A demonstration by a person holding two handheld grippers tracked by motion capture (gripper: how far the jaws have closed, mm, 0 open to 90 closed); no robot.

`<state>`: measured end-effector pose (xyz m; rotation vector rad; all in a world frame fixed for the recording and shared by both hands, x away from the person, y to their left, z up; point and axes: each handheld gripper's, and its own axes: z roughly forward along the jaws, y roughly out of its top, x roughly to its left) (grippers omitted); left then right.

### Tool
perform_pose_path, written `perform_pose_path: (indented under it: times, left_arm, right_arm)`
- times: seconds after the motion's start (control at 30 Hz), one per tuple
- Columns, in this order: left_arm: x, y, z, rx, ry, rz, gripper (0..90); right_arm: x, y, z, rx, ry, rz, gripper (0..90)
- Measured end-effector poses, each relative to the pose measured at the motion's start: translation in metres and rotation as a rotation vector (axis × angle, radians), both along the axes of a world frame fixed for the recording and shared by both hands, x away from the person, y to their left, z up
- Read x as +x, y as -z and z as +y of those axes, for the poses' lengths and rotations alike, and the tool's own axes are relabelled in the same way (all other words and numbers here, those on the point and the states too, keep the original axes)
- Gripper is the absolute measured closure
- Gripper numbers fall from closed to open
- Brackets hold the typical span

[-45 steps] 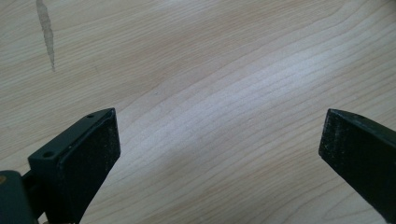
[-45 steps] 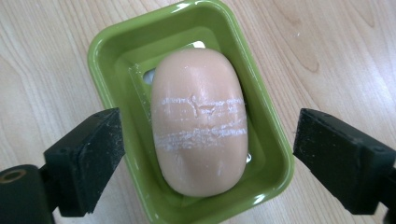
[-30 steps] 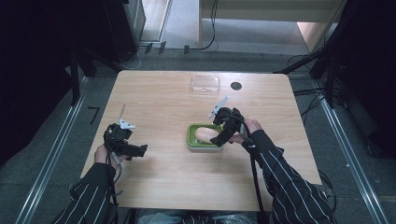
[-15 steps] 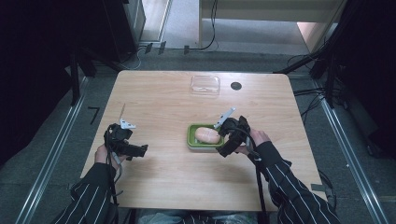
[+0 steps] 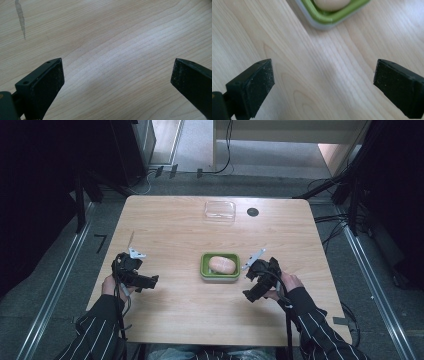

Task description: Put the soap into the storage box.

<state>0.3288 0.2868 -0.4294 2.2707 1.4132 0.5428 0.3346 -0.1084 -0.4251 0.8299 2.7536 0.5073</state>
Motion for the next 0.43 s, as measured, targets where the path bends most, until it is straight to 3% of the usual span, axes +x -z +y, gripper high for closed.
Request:
perform_pose_path:
  times: [0.2, 0.43]
  left_arm:
    - [0.0, 0.0, -0.002, 0.004, 0.002, 0.001, 0.0]
    - [0.001, 0.0, -0.005, 0.013, 0.009, 0.0, 0.0]
  right_arm:
    - [-0.009, 0.007, -0.019, 0.008, 0.049, 0.024, 2.2]
    - [-0.015, 0.013, -0.034, 0.017, 0.061, 0.076, 1.5]
